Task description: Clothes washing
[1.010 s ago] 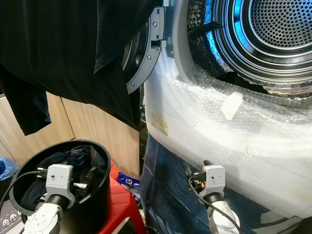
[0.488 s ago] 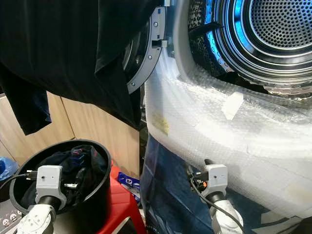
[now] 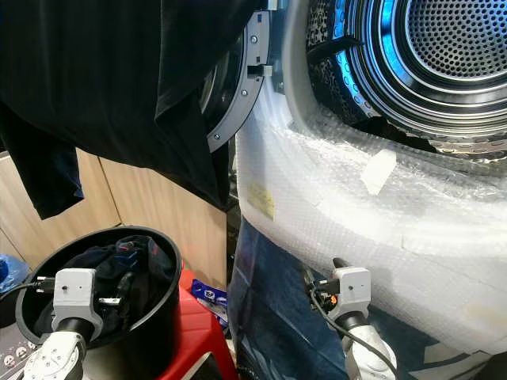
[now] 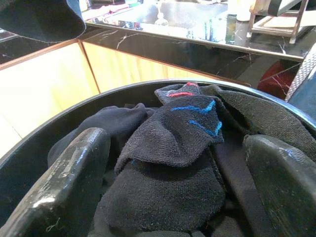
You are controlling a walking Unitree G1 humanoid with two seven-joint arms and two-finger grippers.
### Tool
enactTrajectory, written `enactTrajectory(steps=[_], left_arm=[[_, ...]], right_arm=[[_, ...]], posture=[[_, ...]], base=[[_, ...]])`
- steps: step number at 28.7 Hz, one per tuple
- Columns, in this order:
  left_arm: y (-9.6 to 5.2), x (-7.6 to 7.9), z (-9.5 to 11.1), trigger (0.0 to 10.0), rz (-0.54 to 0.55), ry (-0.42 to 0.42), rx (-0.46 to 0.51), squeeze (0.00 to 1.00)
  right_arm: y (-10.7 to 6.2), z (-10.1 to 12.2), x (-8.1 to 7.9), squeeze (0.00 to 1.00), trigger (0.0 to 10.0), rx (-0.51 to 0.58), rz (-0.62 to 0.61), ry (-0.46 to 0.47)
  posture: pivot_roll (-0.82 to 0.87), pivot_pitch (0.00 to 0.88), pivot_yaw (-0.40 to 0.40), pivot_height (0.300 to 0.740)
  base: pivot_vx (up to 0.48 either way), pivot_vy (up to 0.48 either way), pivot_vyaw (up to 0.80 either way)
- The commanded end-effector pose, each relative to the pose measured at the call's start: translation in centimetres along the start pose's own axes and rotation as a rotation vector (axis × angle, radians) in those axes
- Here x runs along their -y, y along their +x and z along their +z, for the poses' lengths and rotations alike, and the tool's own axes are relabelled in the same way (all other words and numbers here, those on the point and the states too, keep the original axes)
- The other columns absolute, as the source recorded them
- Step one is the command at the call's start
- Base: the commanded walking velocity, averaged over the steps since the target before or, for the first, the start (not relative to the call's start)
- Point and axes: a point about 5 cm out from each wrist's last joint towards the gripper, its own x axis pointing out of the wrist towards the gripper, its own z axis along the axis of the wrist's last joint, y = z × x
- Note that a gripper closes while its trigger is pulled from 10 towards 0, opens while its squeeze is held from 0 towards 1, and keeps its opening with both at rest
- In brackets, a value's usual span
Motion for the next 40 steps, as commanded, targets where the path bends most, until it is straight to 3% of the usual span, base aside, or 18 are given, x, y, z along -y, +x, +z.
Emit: enactTrajectory(steps=[1,8,26,29,40], left_arm=[[0.24,0.06,0.29,10.0,0.005,0.035,0.012,0.0],[0.17,0.21,0.35,10.0,0.002,0.051,0.024,0.0],[-0.05,0.27,0.15,10.0,0.017,0.044,0.022,0.0],[-0.16,0.45,0.23,10.0,0.025,0.016,0.034,0.0],[-0.22,0.32,0.35,10.0,0.048,0.037,0.044,0.0]], right_arm=[[-0.07,0.61,0.33,0.0,10.0,0.025,-0.005,-0.013],[-0.28,0.51,0.25,0.0,10.0,0.022,0.007,-0.016],[-0.33,0.65,0.24,0.0,10.0,0.023,0.027,-0.022],[-0.31,0.8,0.22,0.0,10.0,0.033,0.037,-0.015],[-0.21,0.94,0.07,0.0,10.0,0.036,0.055,-0.032]], posture=[[0.04,0.0,-0.043,0.74],[0.05,0.0,-0.044,0.74],[0.05,0.0,-0.051,0.74],[0.05,0.0,-0.052,0.74],[0.05,0.0,-0.051,0.74]], base=[[0.0,0.0,0.0],[0.0,-0.124,0.0],[0.0,-0.48,0.0],[0.0,0.0,0.0],[0.0,0.0,0.0]])
